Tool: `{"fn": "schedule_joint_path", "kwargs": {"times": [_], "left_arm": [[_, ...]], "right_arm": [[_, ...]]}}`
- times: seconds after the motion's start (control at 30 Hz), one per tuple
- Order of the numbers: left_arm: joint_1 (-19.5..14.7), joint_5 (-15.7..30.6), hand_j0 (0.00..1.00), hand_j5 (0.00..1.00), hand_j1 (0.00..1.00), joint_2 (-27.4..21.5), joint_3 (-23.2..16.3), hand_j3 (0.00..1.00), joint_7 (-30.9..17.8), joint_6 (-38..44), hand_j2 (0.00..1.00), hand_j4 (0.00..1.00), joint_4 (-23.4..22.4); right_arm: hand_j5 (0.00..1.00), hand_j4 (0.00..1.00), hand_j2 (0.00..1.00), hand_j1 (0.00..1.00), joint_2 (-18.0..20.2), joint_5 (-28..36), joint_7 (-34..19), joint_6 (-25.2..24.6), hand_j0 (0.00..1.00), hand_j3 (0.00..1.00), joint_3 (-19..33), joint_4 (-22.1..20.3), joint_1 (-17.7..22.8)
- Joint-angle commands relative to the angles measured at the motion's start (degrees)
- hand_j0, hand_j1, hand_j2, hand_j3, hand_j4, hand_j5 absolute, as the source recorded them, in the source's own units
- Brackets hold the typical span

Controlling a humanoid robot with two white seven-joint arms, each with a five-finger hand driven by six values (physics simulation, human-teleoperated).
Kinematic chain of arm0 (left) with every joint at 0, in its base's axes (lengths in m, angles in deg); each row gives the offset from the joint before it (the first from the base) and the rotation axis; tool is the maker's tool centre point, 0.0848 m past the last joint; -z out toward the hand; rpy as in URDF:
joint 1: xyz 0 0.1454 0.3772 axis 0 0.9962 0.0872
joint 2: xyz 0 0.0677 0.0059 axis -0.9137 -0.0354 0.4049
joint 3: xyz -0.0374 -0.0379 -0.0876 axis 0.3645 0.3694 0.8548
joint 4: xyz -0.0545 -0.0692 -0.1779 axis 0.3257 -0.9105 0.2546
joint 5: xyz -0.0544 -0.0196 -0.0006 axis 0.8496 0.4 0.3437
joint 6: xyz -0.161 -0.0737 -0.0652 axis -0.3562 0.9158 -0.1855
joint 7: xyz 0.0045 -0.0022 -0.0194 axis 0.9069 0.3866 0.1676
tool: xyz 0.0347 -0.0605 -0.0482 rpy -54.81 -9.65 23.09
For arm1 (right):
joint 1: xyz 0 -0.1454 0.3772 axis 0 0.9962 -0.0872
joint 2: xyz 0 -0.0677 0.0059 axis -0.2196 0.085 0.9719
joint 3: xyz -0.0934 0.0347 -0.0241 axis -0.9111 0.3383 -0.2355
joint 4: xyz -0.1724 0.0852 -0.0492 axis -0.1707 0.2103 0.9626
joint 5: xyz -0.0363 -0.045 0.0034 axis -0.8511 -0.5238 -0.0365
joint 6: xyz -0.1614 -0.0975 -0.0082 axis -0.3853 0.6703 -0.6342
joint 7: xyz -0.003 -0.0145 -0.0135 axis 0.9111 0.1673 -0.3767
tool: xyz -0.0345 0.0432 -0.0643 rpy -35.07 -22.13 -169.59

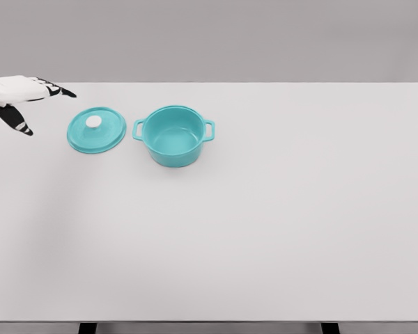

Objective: Open the lid of the pot with left arm

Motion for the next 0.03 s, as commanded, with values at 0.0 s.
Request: {"fn": "schedule_joint_path", "kwargs": {"times": [0.0], "left_arm": [[0.0, 0.3, 1.0, 1.0, 1.0, 0.22, 0.12, 1.0, -0.06, 0.12, 1.0, 1.0, -0.01]], "right_arm": [[1.0, 1.0, 1.0, 1.0, 0.0, 0.02, -0.02, 0.0, 1.0, 1.0, 0.01, 0.0, 0.0]]}}
